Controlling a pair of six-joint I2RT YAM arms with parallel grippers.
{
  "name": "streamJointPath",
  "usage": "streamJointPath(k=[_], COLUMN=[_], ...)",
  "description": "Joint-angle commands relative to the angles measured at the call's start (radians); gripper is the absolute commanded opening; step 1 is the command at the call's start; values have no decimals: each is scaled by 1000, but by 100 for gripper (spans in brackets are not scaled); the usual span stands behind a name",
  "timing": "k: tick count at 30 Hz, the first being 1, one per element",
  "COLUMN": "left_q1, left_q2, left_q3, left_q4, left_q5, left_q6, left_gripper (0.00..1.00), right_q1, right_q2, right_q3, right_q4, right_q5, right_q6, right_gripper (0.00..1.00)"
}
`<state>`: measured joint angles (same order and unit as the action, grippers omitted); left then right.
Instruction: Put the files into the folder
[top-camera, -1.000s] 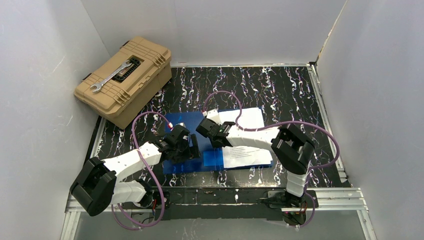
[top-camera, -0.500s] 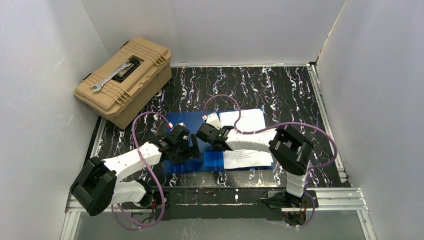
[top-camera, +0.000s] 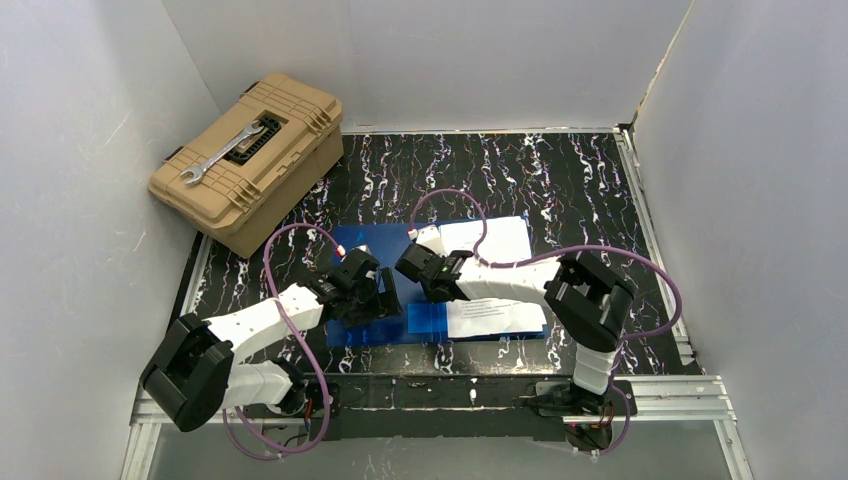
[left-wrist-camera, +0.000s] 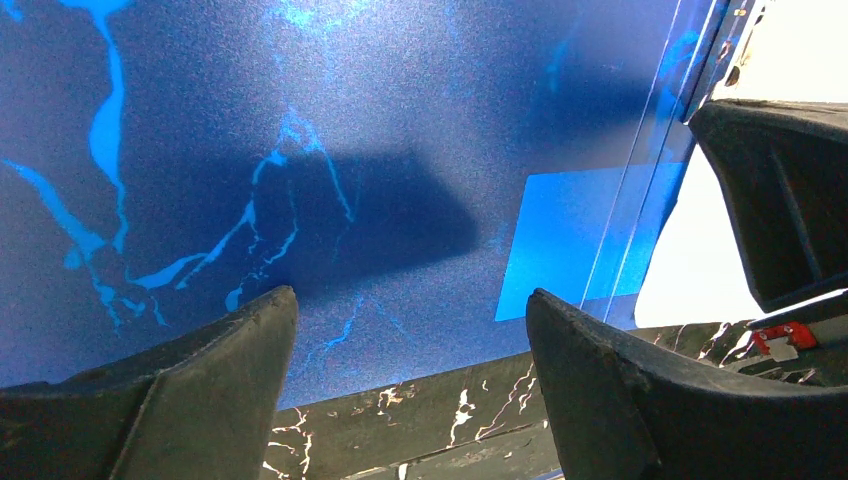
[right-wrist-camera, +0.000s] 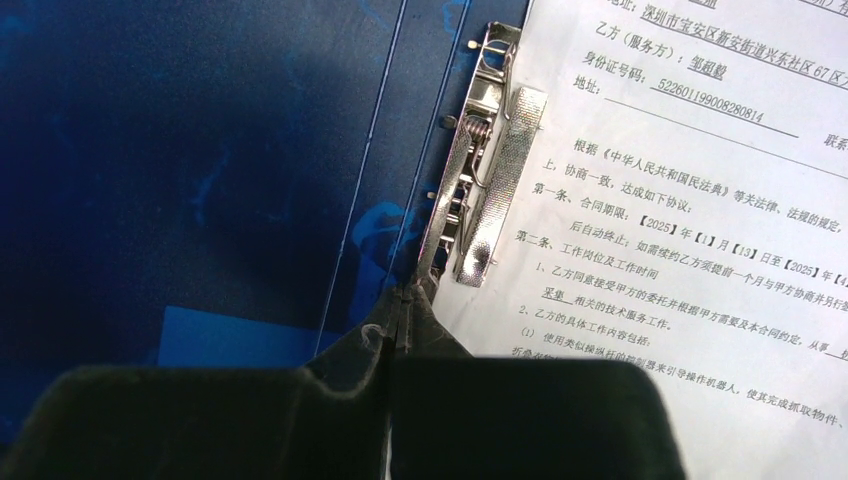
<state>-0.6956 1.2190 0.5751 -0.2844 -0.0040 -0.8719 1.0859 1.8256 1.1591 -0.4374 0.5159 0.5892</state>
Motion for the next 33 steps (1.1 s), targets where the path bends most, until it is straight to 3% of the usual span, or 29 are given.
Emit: streamJointPath(k=[1,14,23,33], left_q1=[2,2,3,2], left_q2=[16,-8,-38,-122], left_q3=[-14,-15,18,144], left_q4=[-45,-36,-65,-220], left_q5=[4,38,41,30], left_q6=[2,11,37,106], left_gripper=[83,82,83,90], right_q1=[3,3,-11,-50], right_q2=[-5,-79,-134,-74], right_q3=[-25,88,116,133], right_q4=[7,-63,-79,-69], right_q5=[-102,14,105,119], right_q6=[57,42,33,51], right_gripper=[1,2,29,37])
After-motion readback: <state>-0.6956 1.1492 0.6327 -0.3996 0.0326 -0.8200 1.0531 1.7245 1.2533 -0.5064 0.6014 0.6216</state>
